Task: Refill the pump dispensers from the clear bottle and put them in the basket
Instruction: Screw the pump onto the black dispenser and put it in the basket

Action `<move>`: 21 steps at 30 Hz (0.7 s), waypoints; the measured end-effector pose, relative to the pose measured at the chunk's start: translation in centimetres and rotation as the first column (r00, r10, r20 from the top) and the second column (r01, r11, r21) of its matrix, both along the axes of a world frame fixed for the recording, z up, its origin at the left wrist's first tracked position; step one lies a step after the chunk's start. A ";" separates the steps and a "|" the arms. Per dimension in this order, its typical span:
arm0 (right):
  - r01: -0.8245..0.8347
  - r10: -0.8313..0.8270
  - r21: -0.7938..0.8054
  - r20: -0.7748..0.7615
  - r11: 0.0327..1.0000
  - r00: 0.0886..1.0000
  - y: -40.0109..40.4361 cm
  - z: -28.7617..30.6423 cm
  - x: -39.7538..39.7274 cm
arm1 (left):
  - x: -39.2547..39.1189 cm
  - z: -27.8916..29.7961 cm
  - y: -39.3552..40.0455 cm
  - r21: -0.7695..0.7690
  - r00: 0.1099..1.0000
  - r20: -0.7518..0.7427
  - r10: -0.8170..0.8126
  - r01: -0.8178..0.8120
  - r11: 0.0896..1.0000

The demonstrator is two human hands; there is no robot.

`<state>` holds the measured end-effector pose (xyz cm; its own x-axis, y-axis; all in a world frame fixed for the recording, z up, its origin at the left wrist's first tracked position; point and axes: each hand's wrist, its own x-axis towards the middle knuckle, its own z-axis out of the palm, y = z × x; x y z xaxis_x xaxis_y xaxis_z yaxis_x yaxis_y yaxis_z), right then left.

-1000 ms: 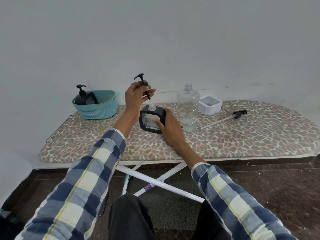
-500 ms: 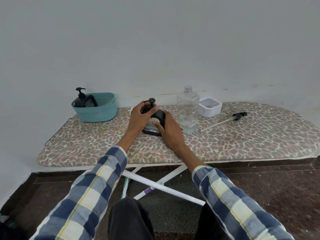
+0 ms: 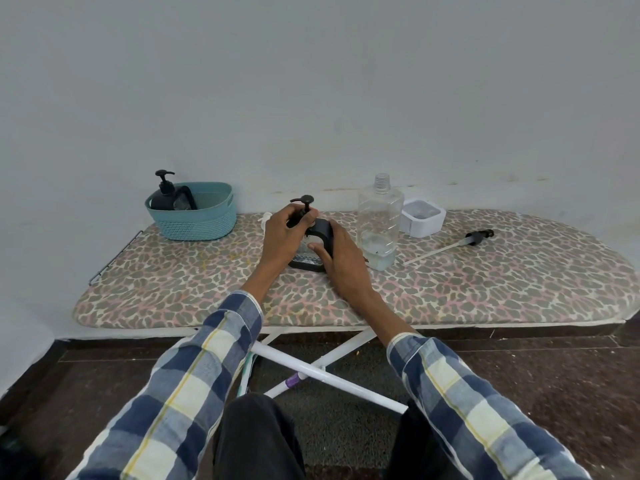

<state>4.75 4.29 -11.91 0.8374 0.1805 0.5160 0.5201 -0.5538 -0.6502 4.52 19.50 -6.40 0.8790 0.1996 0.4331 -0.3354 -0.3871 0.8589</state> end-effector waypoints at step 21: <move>-0.009 0.009 0.024 0.003 1.000 1.000 0.0 -0.4 0.2 | -0.4 0.1 0.2 -0.138 0.994 -0.068 -0.082 0.072 0.988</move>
